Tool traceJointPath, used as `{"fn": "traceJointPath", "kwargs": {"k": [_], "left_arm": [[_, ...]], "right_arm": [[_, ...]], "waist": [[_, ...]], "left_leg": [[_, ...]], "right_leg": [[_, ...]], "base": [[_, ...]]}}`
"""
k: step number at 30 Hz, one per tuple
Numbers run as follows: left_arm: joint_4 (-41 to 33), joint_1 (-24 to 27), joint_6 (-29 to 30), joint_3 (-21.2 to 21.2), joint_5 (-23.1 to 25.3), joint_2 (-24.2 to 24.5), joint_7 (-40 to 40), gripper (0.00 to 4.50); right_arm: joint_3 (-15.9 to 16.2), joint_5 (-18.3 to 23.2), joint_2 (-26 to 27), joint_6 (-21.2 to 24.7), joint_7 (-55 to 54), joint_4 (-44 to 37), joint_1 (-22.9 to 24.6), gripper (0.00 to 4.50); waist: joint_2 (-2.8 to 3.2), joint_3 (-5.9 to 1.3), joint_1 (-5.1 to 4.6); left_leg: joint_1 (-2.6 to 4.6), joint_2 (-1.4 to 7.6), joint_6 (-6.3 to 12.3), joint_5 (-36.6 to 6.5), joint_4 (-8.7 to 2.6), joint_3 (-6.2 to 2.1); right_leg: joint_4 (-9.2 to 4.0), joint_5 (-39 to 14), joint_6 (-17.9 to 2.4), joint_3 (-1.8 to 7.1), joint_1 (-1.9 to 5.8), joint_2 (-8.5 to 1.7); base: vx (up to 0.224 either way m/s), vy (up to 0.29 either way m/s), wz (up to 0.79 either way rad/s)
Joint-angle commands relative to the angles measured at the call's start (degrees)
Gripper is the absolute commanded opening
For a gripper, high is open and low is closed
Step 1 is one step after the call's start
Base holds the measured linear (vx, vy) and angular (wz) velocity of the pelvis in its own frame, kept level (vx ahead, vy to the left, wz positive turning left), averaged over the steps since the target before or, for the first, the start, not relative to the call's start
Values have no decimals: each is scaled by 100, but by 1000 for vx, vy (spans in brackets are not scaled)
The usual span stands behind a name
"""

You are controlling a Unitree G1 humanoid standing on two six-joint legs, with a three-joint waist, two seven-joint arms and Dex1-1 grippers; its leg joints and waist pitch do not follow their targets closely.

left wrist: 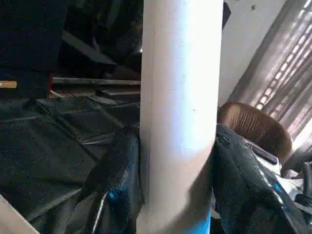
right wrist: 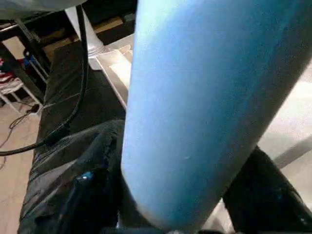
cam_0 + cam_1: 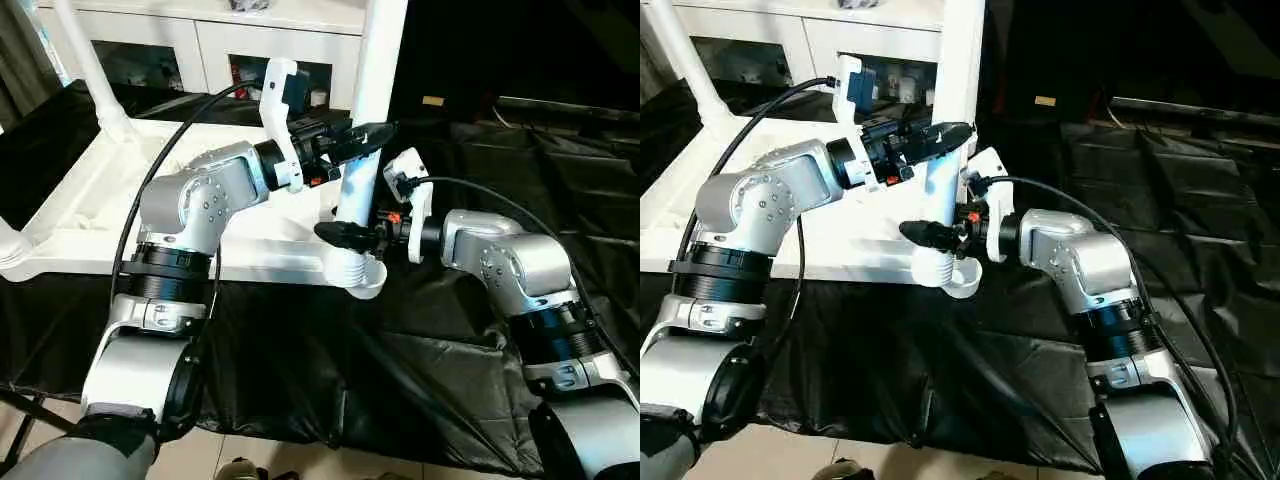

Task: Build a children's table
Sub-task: Insert table leg to table base

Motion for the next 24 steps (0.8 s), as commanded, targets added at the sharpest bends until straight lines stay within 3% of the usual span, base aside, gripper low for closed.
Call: {"fn": "traceJointPath", "kwargs": {"k": [1,9,16,19,24], "left_arm": [[-57,-202,-52,-77,5,20,-73,181],[48,-264,-129,-82,70,33,-134,181],[32,-261,-297,-236,236,70,-192,181],[-67,-226,-148,-105,-19,-5,-333,251],[-226,-79,-799,113,-144,-130,-539,284]], "right_arm": [[21,25,-34,96,9,82,-49,251],[64,52,-72,235,98,62,24,196],[16,80,-47,236,77,52,59,192],[-122,71,31,3,-48,68,106,191],[-359,13,154,-571,-277,34,245,191]], "waist": [[-32,-510,6],[-23,-517,11],[-4,-523,16],[-5,-525,18],[-3,-525,18]], "left_leg": [[106,211,365,412,-360,-66],[102,207,348,411,-356,-68],[104,208,340,403,-353,-74],[107,208,323,407,-352,-72],[102,217,289,327,-358,-77]], "right_leg": [[-281,965,-1603,303,418,-474],[-275,1041,-1636,302,431,-476],[-276,1091,-1652,300,433,-476],[-269,1133,-1664,302,432,-478],[-273,1117,-1697,299,440,-488]], "base": [[0,0,0],[0,0,0],[0,0,0],[0,0,0],[0,0,0]]}}
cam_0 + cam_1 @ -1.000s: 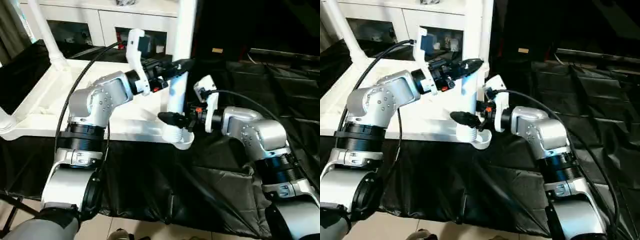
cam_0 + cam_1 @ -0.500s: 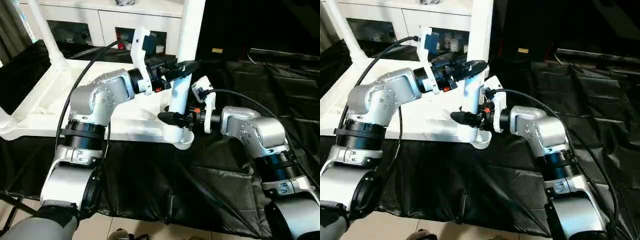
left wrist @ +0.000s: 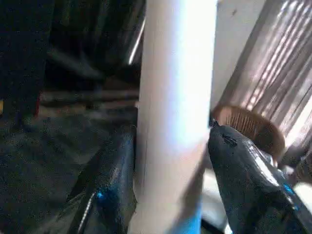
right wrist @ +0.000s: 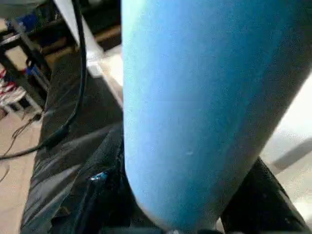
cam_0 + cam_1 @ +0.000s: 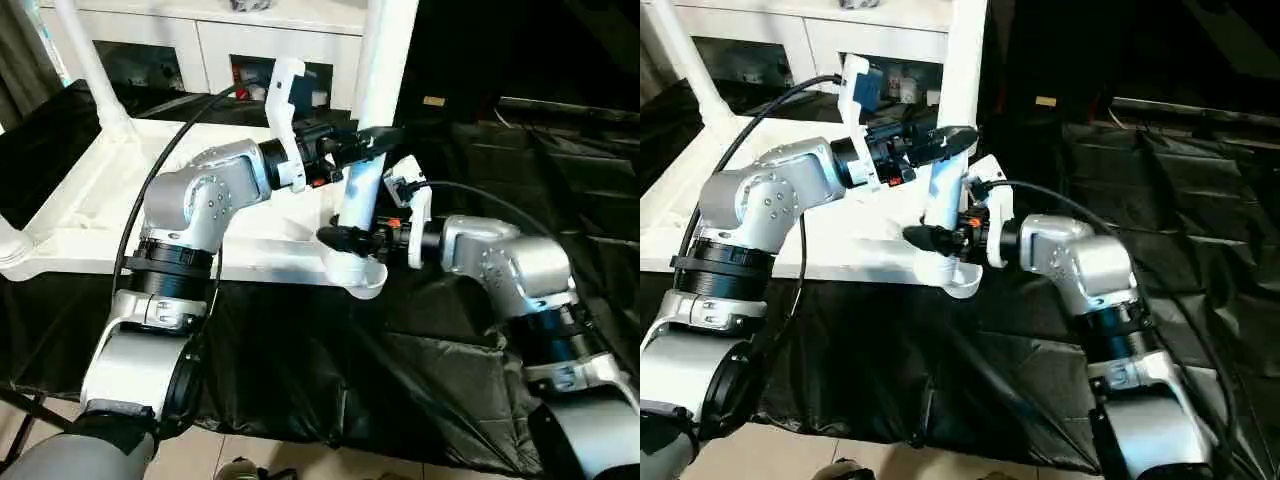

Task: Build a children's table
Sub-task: Insert table leg to table base

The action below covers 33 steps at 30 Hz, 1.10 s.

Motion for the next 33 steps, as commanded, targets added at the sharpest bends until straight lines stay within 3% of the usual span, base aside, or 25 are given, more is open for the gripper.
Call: {"fn": "traceJointPath", "kwargs": {"k": [1,2,3,7,10,11,12,15,16,18,19,21,23,24,25,30,33], "left_arm": [[-243,127,-457,203,-256,-55,-314,291],[-243,128,-457,203,-256,-55,-314,293],[-250,254,-575,218,-253,-18,-419,293],[-112,476,-738,195,-202,146,-734,293],[281,774,-1600,-486,599,638,-1426,293],[489,840,-1942,-769,930,794,-1572,293],[676,879,-2223,-1005,1208,914,-1656,293],[1315,970,-3077,-1555,1857,1143,-2050,293],[1571,973,-3275,-1684,2005,1183,-2184,293],[2013,939,-3572,-1865,2253,1220,-2305,293],[2159,921,-3641,-1934,2329,1229,-2354,293],[2550,838,-3885,-2063,2531,1221,-2413,293],[2938,712,-4053,-2115,2660,1168,-2337,293],[3165,630,-4177,-2169,2757,1149,-2300,265],[3165,630,-4177,-2169,2757,1149,-2300,265],[4177,199,-4496,-2191,3075,1019,-1909,224],[4479,84,-4563,-2197,3190,1008,-1781,214]], "right_arm": [[-287,-81,39,-412,-319,-71,108,191],[-287,-81,39,-412,-320,-71,108,191],[-400,-114,88,-589,-488,-82,180,191],[-490,-237,78,-844,-733,-117,353,191],[-383,-537,-83,-1073,-914,-155,559,191],[-367,-608,-135,-1094,-960,-177,615,191],[-352,-655,-174,-1107,-979,-192,651,191],[-331,-693,-249,-1201,-968,-314,793,191],[-342,-678,-258,-1193,-962,-389,845,191],[-337,-669,-277,-1183,-967,-516,926,191],[-328,-666,-291,-1169,-963,-574,963,191],[-303,-673,-317,-1165,-951,-672,1030,191],[-288,-694,-324,-1157,-964,-719,1054,191],[-271,-722,-329,-1160,-975,-730,1053,191],[-271,-722,-329,-1160,-975,-730,1053,191],[-229,-767,-327,-1110,-997,-878,1098,191],[-200,-756,-340,-1049,-996,-992,1156,191]], "waist": [[7,-523,13],[37,-522,17],[19,-518,6],[64,-516,-14],[85,-509,-43],[128,-512,-32],[121,-506,-51],[151,-517,-61],[203,-518,-55],[193,-528,-64],[182,-531,-67],[232,-518,-80],[205,-518,-77],[260,-516,-87],[237,-515,-88],[306,-515,-95],[290,-514,-121]], "left_leg": [[101,213,304,358,-358,-73],[101,211,299,352,-356,-75],[103,210,282,313,-364,-69],[120,207,223,185,-377,-71],[132,201,145,106,-396,-80],[133,200,132,111,-397,-98],[147,197,70,-1,-413,-92],[142,204,16,-47,-409,-85],[146,197,16,-62,-402,-88],[145,209,19,-76,-408,-95],[139,206,22,-110,-408,-94],[141,207,3,-230,-411,-93],[139,205,1,-284,-416,-91],[144,206,5,-329,-411,-88],[144,206,-4,-398,-415,-93],[130,202,-1,-404,-408,-106],[127,202,37,-418,-410,-107]], "right_leg": [[-270,1157,-1696,302,433,-488],[-272,1156,-1698,300,426,-488],[-274,1148,-1692,302,427,-478],[-300,974,-1596,299,423,-456],[-322,810,-1427,300,426,-439],[-332,778,-1401,299,423,-449],[-352,639,-1279,303,416,-430],[-341,718,-1311,309,420,-442],[-354,757,-1319,310,411,-442],[-326,892,-1338,310,426,-446],[-324,889,-1373,308,431,-453],[-350,759,-1407,309,418,-453],[-359,670,-1434,315,429,-463],[-374,618,-1449,313,416,-463],[-384,509,-1452,313,426,-466],[-392,452,-1471,311,429,-468],[-396,498,-1515,311,430,-465]], "base": [[0,0,0],[0,0,0],[0,0,0],[0,0,0],[0,0,0],[0,0,0],[0,0,0],[0,0,0],[0,0,0],[0,0,0],[0,0,0],[0,0,0],[0,0,0],[0,0,0],[0,0,0],[0,0,0],[0,0,0]]}}
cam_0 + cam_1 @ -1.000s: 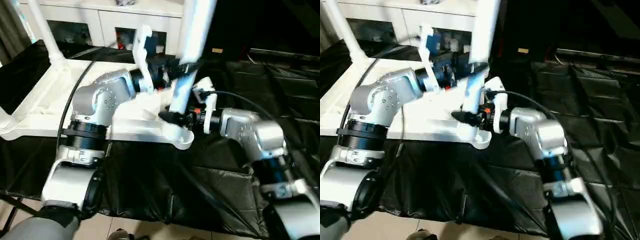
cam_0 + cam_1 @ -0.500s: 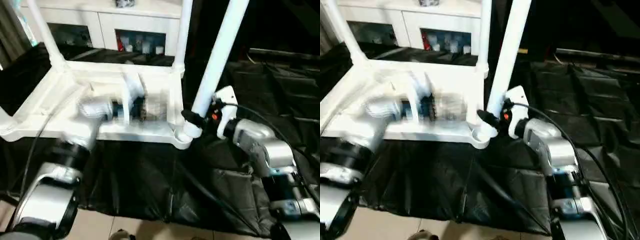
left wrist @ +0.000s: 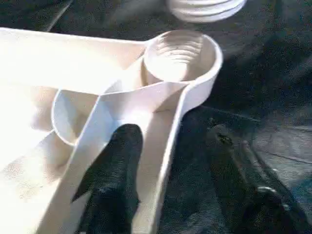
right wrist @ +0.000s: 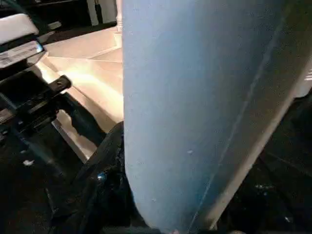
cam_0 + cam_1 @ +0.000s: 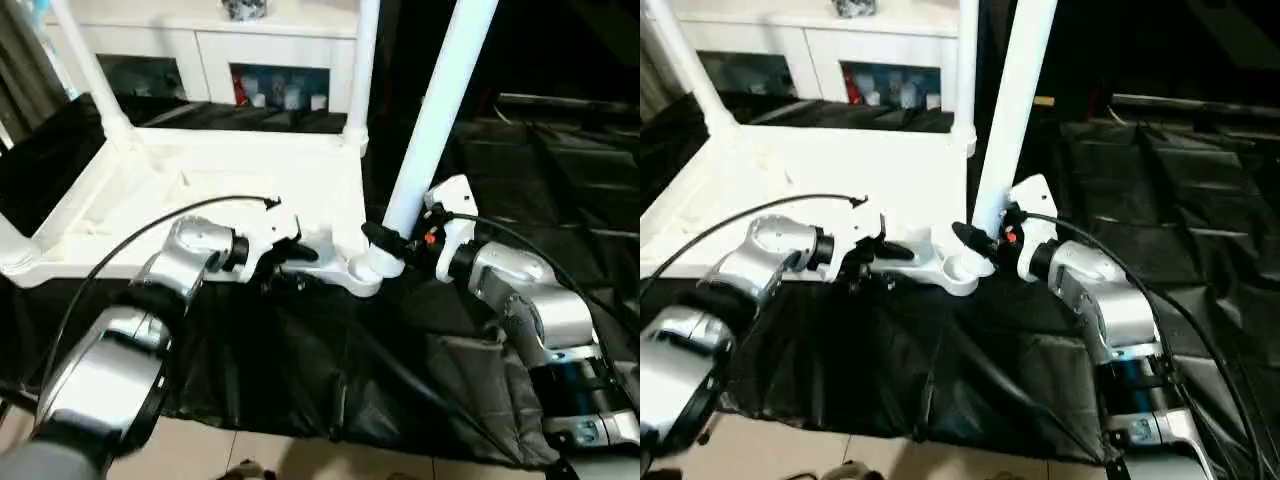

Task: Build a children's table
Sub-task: Insert table leg to table base

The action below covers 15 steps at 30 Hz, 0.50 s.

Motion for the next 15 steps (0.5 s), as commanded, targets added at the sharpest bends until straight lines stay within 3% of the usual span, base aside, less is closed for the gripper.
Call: {"fn": "traceJointPath", "kwargs": {"k": [1,11,15], "left_arm": [[190,-102,-57,-29,161,2,109,206],[892,-396,-359,-38,555,24,463,124],[933,-479,-207,9,548,21,155,95]], "right_arm": [[47,3,-64,54,-12,-185,27,191],[39,25,-114,155,13,-296,61,191],[50,31,-143,172,67,-274,20,191]], "waist": [[55,-499,-31],[43,-493,-98],[41,-485,-96]], "left_leg": [[106,198,113,-423,-405,-88],[100,198,224,-406,-400,-90],[111,207,213,-486,-405,-86]], "right_leg": [[-386,494,-1539,313,419,-464],[-411,451,-1613,314,423,-471],[-426,267,-1621,316,416,-482]], "base": [[0,0,0],[0,0,0],[0,0,0]]}}
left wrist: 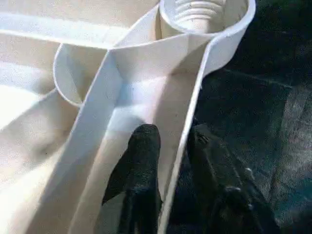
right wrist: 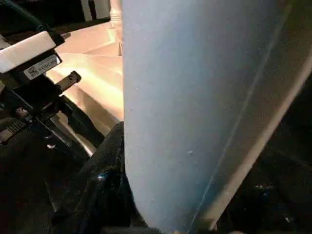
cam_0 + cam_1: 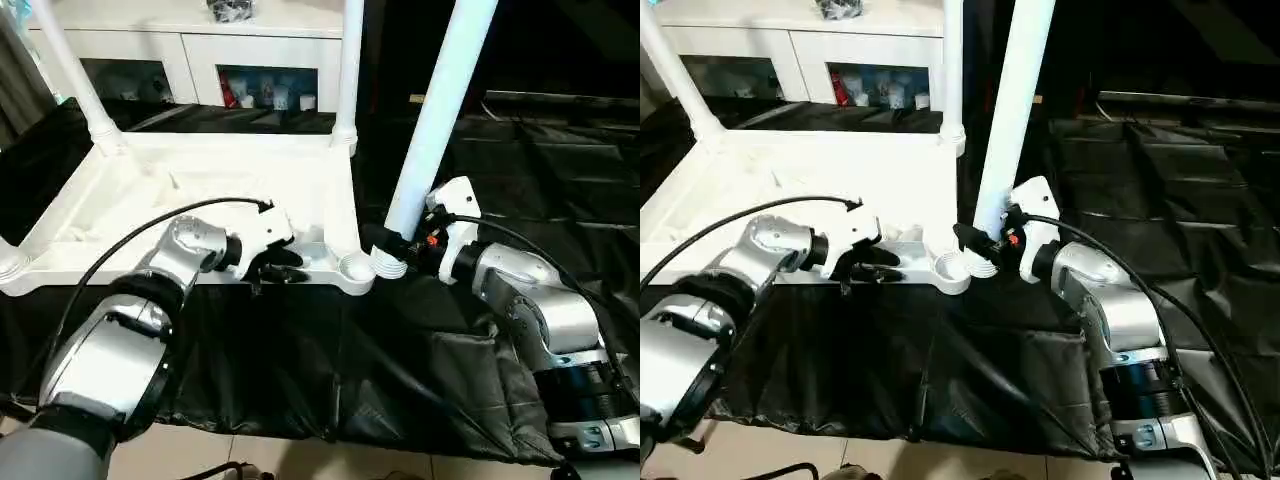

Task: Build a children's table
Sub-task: Insert table leg to table base

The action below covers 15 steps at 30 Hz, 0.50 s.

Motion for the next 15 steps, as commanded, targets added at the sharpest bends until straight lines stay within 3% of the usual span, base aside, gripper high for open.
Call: {"fn": "traceJointPath", "kwargs": {"k": [1,2,3,7,10,15], "left_arm": [[53,-217,167,41,61,19,-390,88],[45,-200,270,-24,106,25,-667,75],[53,-182,310,-77,161,25,-772,64],[72,-78,229,-262,402,-1,-731,42],[61,-1,144,-291,490,-59,-499,21],[-162,51,586,-129,402,-241,-415,3]], "right_arm": [[46,38,-62,39,87,-167,-33,191],[77,38,-86,35,146,-148,-48,191],[89,36,-96,24,167,-122,-59,191],[144,11,-115,-36,243,-6,-116,191],[175,-12,-90,-63,274,71,-188,191],[192,-5,-64,-106,327,156,-285,191]], "waist": [[32,-486,0],[-26,-485,2],[10,-488,17],[-32,-490,34],[-58,-473,39],[-67,-462,46]], "left_leg": [[109,208,206,-469,-410,-85],[106,205,218,-455,-413,-76],[115,214,235,-395,-412,-83],[94,218,331,-283,-405,-82],[93,221,336,-361,-417,-80],[98,224,306,-388,-420,-74]], "right_leg": [[-423,246,-1616,318,414,-484],[-429,249,-1611,317,416,-476],[-411,285,-1627,318,406,-490],[-391,438,-1656,319,416,-506],[-419,217,-1629,315,409,-513],[-436,-44,-1589,318,396,-520]], "base": [[0,0,0],[0,0,0],[0,0,0],[0,0,0],[0,0,0],[0,0,0]]}}
